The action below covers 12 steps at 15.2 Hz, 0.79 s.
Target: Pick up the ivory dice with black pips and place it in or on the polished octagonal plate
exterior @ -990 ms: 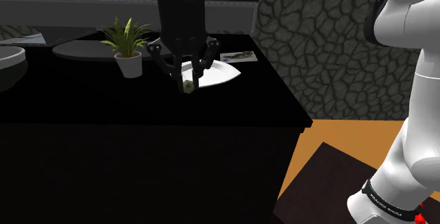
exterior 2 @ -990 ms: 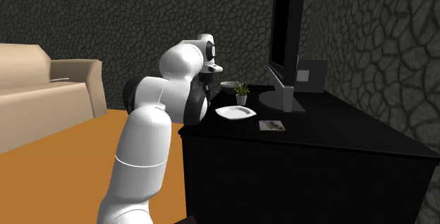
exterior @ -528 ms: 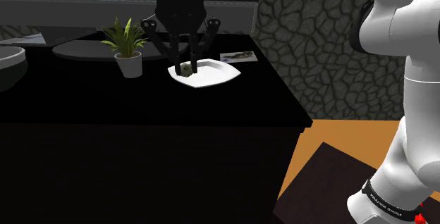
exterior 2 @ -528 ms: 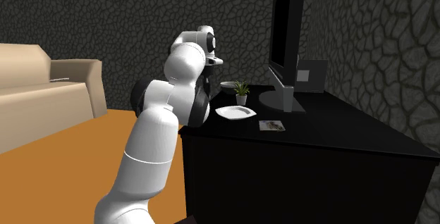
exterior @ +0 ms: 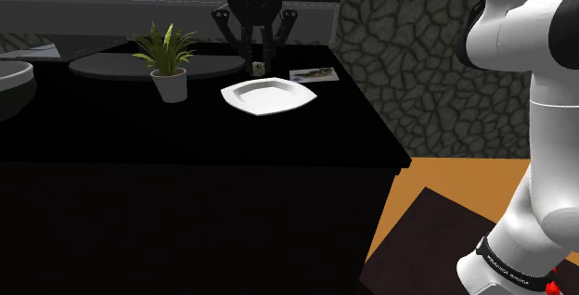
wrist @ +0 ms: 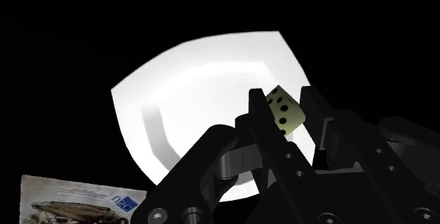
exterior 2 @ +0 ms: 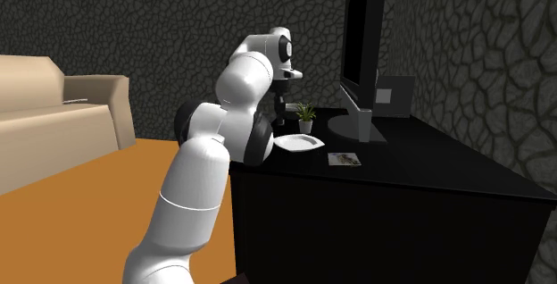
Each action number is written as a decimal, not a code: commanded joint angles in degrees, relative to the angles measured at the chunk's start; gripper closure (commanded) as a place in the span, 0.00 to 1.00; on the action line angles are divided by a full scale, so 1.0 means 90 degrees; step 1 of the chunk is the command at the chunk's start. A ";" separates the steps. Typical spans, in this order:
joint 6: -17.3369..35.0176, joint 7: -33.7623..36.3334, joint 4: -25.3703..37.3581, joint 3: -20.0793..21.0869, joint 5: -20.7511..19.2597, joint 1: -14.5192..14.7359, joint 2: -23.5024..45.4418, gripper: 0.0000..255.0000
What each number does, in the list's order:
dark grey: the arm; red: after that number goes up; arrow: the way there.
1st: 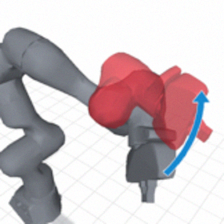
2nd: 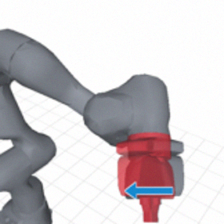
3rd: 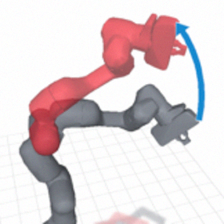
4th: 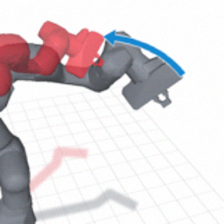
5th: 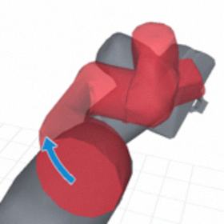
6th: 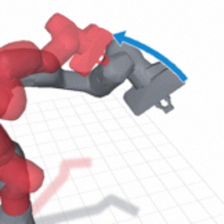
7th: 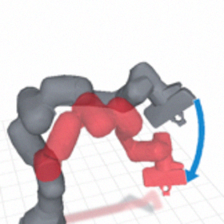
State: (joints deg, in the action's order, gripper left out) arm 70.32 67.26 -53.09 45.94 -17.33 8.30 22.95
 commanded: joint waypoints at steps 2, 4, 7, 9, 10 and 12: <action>-0.0092 -0.0420 0.0197 -0.0098 -0.0044 -0.0251 0.0089 1.00; -0.0200 -0.0698 0.0448 -0.0182 -0.0128 -0.0349 0.0224 1.00; 0.0117 -0.0787 -0.0059 -0.0153 0.0040 -0.0667 0.0028 1.00; 0.0427 -0.0806 -0.0557 -0.0116 0.0199 -0.0900 -0.0173 1.00; 0.0570 -0.0818 -0.0779 -0.0104 0.0269 -0.0998 -0.0261 1.00; 0.0839 -0.0845 -0.1185 -0.0087 0.0392 -0.1167 -0.0418 1.00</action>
State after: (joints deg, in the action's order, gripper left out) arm 76.48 59.81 -61.68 45.06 -14.46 -1.29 20.02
